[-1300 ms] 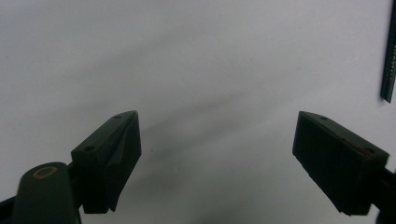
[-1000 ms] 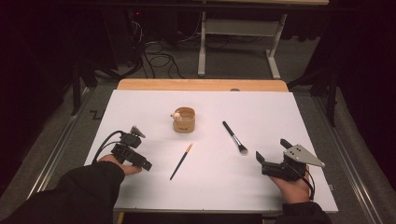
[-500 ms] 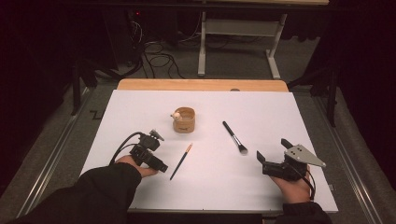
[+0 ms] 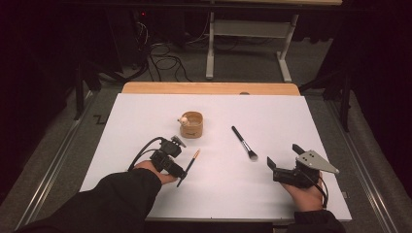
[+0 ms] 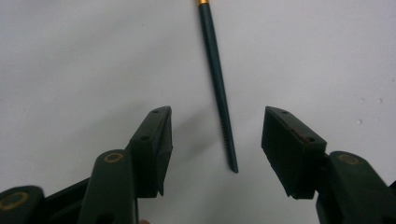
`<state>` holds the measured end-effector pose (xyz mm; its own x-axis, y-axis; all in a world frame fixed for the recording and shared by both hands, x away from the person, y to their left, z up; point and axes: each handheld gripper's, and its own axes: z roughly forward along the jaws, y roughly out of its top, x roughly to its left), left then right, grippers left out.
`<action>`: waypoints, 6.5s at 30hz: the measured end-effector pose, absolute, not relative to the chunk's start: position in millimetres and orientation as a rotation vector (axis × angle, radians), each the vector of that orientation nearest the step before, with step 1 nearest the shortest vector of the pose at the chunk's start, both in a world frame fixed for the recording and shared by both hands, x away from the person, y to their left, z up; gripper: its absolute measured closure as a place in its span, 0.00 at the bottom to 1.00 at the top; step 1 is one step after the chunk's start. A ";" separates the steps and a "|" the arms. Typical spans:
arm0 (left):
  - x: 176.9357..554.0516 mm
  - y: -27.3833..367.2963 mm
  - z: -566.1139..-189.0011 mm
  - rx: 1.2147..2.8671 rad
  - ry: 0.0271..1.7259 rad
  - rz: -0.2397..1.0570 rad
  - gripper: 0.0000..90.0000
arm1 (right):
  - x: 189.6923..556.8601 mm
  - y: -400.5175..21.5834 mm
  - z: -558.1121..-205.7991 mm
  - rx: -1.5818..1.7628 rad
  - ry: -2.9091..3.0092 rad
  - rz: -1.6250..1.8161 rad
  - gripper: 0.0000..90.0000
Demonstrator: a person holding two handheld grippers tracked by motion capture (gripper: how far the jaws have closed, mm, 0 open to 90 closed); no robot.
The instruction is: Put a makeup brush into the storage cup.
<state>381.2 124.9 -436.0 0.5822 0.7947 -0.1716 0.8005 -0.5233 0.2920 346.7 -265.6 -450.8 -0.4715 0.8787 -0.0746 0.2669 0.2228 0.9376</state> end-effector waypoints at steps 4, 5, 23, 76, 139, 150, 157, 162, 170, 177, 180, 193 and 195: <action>381.0 120.7 -436.7 2.487 1.288 -0.029 0.50 | 346.4 -265.8 -450.6 1.055 1.872 1.255 0.02; 380.7 119.7 -436.9 2.488 1.289 -0.026 0.50 | 346.3 -265.8 -450.5 1.055 1.872 1.255 0.02; 380.3 113.9 -445.2 2.507 1.301 0.029 0.68 | 346.1 -265.6 -449.9 1.051 1.868 1.251 0.03; 384.6 108.8 -457.5 2.584 1.246 0.071 0.92 | 347.4 -263.3 -451.0 1.055 1.880 1.259 0.03; 371.7 213.8 -434.4 2.284 1.332 0.090 0.94 | 347.6 -263.5 -451.7 1.058 1.880 1.247 0.04; 358.6 225.9 -441.4 2.095 1.265 0.131 0.94 | 347.8 -262.7 -452.0 1.053 1.882 1.246 0.04; 351.4 229.9 -452.6 1.989 1.198 0.143 0.94 | 347.6 -261.7 -452.5 1.052 1.886 1.243 0.04; 346.9 235.4 -460.5 1.910 1.165 0.160 0.94 | 346.9 -261.5 -452.6 1.056 1.882 1.240 0.04; 340.5 235.9 -458.9 1.791 1.083 0.202 0.94 | 347.1 -260.7 -454.1 1.058 1.877 1.236 0.04; 339.1 230.8 -459.7 1.724 1.023 0.229 0.94 | 347.1 -260.9 -455.7 1.065 1.877 1.224 0.04; 340.1 230.3 -459.6 1.703 1.015 0.232 0.94 | 347.1 -260.6 -456.2 1.068 1.878 1.221 0.04; 345.8 224.9 -449.1 1.600 0.929 0.298 0.94 | 347.8 -260.9 -458.2 1.071 1.875 1.213 0.04; 345.9 222.7 -446.2 1.603 0.913 0.312 0.94 | 347.6 -260.8 -458.2 1.071 1.872 1.215 0.04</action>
<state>345.9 222.7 -446.2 0.6551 0.7013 -0.2810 0.3822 0.0131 0.9240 347.6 -260.8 -458.2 -0.4520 0.8877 -0.0880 0.2810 0.2353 0.9304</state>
